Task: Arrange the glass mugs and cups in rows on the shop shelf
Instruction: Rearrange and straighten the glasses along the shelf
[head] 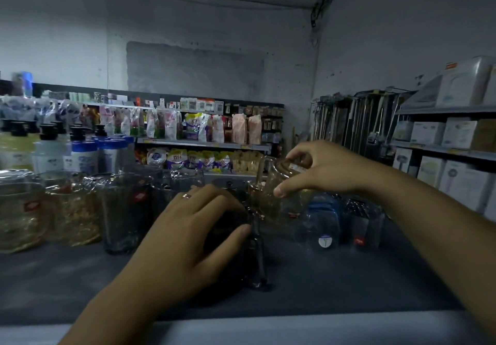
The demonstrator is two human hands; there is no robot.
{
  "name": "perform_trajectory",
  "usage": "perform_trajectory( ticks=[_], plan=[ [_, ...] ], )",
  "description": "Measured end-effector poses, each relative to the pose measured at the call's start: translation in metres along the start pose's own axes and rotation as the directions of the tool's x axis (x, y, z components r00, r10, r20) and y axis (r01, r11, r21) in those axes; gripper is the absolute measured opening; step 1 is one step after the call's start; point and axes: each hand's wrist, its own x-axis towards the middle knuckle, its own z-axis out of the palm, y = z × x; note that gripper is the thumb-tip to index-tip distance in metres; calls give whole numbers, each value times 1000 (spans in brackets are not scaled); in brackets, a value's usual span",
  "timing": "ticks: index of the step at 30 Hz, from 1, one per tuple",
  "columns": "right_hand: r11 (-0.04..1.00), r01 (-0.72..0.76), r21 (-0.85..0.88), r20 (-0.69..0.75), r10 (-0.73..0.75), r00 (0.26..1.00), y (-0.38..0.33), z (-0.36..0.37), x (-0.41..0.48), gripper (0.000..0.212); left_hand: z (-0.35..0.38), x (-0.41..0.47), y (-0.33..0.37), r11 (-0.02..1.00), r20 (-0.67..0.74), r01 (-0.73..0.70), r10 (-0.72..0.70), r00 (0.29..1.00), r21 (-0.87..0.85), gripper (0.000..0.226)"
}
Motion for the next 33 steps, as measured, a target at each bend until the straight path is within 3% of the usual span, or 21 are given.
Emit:
perform_trajectory(
  ticks=[10, 19, 24, 28, 33],
  plan=[
    [976, -31, -216, 156, 66, 986, -17, 30, 15, 69, 0, -6, -2, 1000, -5, 16, -16, 1000, -6, 24],
    [964, -54, -261, 109, 85, 990, -10, 48, 13, 76, 0, -6, 1, 999, 49, 21, -23, 999, 36, 24],
    [978, -30, -207, -93, 11, 996, 5, 65, -12, 72, 0, -7, 1, 999, 52, 30, -31, 998, 28, 24],
    [975, 156, -155, -354, -202, 913, 19, 92, -36, 49, 0, -7, 2, 999, 37, 19, -21, 999, 46, 23],
    [955, 221, -196, -435, -287, 854, 32, 107, -35, 37, -4, -8, 6, 971, -82, 51, -32, 996, 235, 26]
  ],
)
